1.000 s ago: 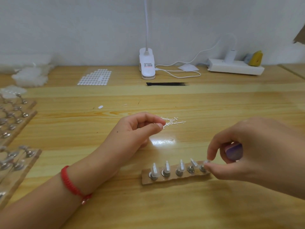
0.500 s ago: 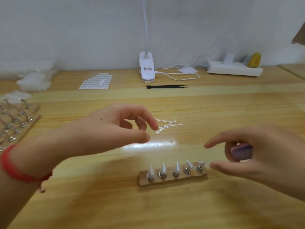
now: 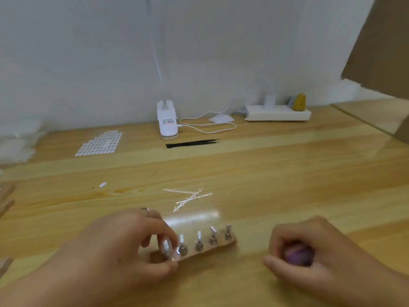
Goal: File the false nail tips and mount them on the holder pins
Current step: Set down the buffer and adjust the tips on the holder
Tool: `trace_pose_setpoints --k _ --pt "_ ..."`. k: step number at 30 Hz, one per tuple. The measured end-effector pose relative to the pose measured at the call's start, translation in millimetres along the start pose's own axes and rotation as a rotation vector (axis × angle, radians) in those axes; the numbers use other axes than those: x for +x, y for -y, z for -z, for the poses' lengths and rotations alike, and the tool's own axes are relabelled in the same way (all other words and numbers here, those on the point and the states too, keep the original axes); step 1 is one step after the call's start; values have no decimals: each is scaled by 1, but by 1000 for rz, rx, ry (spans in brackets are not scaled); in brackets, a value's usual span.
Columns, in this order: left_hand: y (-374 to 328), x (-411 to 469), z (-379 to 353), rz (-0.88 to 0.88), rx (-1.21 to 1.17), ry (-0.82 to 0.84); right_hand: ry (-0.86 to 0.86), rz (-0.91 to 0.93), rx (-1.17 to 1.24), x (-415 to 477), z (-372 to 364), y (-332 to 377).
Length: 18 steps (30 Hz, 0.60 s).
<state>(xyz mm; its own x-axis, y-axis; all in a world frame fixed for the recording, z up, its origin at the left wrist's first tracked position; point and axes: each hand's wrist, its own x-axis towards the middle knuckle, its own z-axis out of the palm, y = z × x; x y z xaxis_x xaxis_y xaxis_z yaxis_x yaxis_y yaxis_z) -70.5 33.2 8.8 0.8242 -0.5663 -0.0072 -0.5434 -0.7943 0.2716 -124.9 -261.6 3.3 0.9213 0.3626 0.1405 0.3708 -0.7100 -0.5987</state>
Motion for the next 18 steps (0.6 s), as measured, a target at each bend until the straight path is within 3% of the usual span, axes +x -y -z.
trace_pose_setpoints --k 4,9,12,15,18 --pt "-28 74 13 -19 -153 -105 44 174 -94 -1 -9 -10" --pt "-110 226 -7 -44 -351 -97 -39 209 -328 55 -9 -17" --pt "-160 303 -31 -41 -504 -17 -94 101 -346 70 -5 -35" --pt "-204 359 -45 -76 -494 -2 -181 -43 -419 72 16 -62" --pt "-239 401 -48 -97 -416 26 -342 -405 -456 68 57 -112"
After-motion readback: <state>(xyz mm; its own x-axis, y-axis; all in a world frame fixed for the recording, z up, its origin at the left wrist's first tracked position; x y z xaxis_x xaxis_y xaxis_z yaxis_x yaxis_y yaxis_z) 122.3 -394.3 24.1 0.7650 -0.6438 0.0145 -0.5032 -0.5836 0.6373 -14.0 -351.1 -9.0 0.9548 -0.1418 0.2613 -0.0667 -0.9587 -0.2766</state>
